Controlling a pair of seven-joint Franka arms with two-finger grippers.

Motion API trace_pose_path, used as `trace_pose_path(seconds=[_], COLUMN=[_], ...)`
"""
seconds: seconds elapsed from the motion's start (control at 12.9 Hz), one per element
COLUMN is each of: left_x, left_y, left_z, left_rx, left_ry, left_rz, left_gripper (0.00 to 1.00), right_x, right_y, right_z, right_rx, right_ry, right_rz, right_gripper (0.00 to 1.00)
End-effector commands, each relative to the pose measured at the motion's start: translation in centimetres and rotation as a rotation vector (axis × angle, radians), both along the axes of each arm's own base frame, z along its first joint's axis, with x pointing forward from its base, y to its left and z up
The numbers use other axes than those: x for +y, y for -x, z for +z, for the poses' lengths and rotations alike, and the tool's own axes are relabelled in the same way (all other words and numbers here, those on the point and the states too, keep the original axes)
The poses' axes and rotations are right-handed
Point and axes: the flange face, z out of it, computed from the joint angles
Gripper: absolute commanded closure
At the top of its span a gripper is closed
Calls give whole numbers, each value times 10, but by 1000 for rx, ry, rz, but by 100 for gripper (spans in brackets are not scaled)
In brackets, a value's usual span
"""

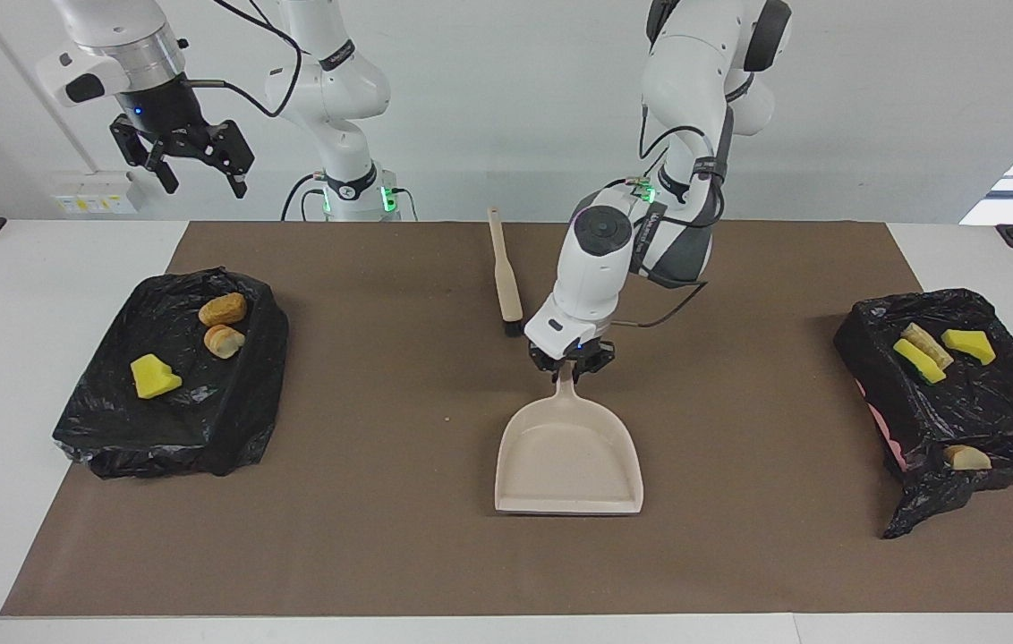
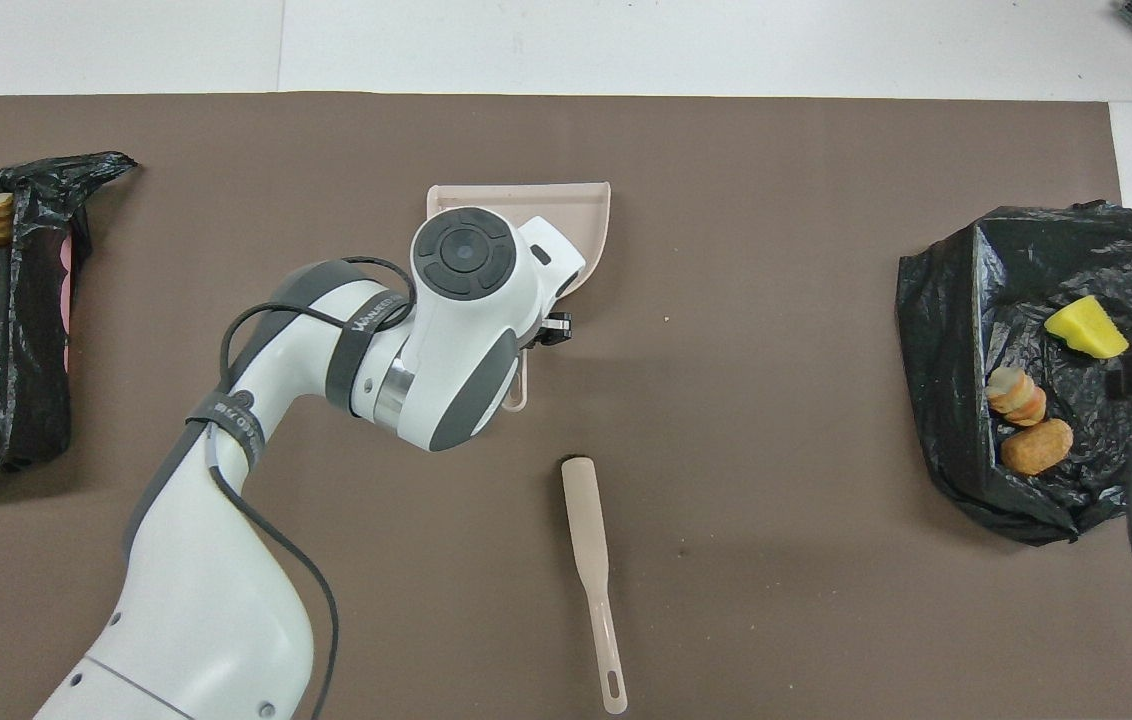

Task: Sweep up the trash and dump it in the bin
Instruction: 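Set the dustpan down on the mat with the left gripper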

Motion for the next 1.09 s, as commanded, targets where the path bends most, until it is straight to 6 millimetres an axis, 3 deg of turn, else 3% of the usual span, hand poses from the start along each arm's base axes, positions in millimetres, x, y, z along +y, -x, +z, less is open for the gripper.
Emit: trace_pose_path(seconds=[0.0, 0.08, 0.16, 0.23, 0.47, 0.78, 0.93, 1.01], left_x=[-15, -21, -23, -23, -15, 54, 113, 139], left_y=[-9, -5, -3, -3, -2, 28, 28, 36], left_z=[9, 9, 9, 9, 17, 70, 100, 119], left_rx=[-13, -13, -12, -9, -9, 28, 43, 31], left_ry=[9, 10, 8, 8, -5, -12, -11, 1], left_rz=[6, -4, -8, -8, -6, 41, 84, 16], left_gripper=[100, 100, 92, 65, 0, 0, 0, 0], right_x=[-11, -16, -17, -19, -22, -22, -22, -23], right_y=[-2, -1, 1, 4, 4, 6, 5, 6], right_z=[-1, 0, 1, 1, 1, 0, 1, 0], right_rx=[28, 23, 26, 35, 29, 44, 40, 46], right_ry=[-7, -11, -12, -14, -14, -15, -11, -12], right_rz=[11, 14, 28, 34, 30, 31, 31, 29], right_gripper=[0, 0, 0, 0, 0, 0, 0, 0])
